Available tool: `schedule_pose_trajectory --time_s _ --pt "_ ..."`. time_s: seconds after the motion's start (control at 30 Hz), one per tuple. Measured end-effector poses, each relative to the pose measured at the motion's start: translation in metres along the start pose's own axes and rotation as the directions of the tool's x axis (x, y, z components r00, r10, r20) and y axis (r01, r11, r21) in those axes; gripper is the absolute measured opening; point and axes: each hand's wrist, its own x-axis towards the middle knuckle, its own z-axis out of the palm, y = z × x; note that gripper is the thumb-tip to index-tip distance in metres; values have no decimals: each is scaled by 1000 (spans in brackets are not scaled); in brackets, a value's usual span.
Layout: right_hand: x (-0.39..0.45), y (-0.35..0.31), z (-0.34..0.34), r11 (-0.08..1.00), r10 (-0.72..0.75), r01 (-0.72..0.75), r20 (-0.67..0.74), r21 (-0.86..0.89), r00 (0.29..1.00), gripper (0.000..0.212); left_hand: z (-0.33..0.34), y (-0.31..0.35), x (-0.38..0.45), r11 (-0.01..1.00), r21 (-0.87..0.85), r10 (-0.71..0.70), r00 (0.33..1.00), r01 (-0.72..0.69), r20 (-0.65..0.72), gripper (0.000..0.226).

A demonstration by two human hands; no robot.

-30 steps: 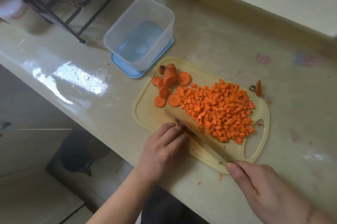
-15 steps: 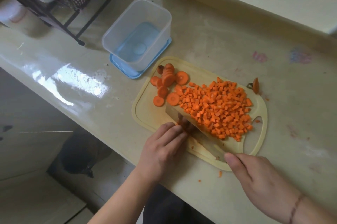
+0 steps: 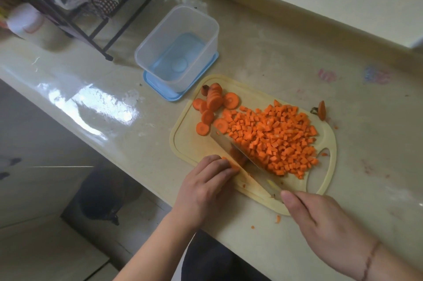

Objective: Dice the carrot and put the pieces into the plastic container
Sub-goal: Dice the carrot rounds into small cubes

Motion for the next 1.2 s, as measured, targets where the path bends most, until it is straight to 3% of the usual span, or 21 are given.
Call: schedule_pose_trajectory --time_s 0.17,0.47,0.57,0.63,0.8,1.03,1.1,1.2 --pt "-11 0 -1 1000 7 -7 35 -9 999 68 1 -1 -7 999 14 31 999 -32 24 17" --pt "-12 1 7 979 55 -38 80 -200 995 96 4 -1 -6 1000 -8 -24 999 25 28 26" --pt "0 -5 15 973 22 -4 73 -232 997 82 3 0 -3 1000 -14 -23 1000 23 20 27" --pt "8 -5 15 986 -18 25 46 -163 999 73 2 0 -3 1000 -2 -14 1000 14 25 24" --pt "8 4 3 999 25 -25 -16 -29 1000 72 1 -2 -4 999 41 -7 1000 6 25 25" --pt "0 -5 -2 998 -1 -1 -31 -56 1000 55 10 1 5 998 26 -59 998 59 -8 22" --pt "-2 -8 -4 999 -5 4 -19 -48 1000 64 10 1 5 998 -17 -56 997 56 -52 15" --pt "-5 -9 -7 999 8 -9 -13 -49 1000 69 6 3 6 996 -85 -47 992 38 -114 22"
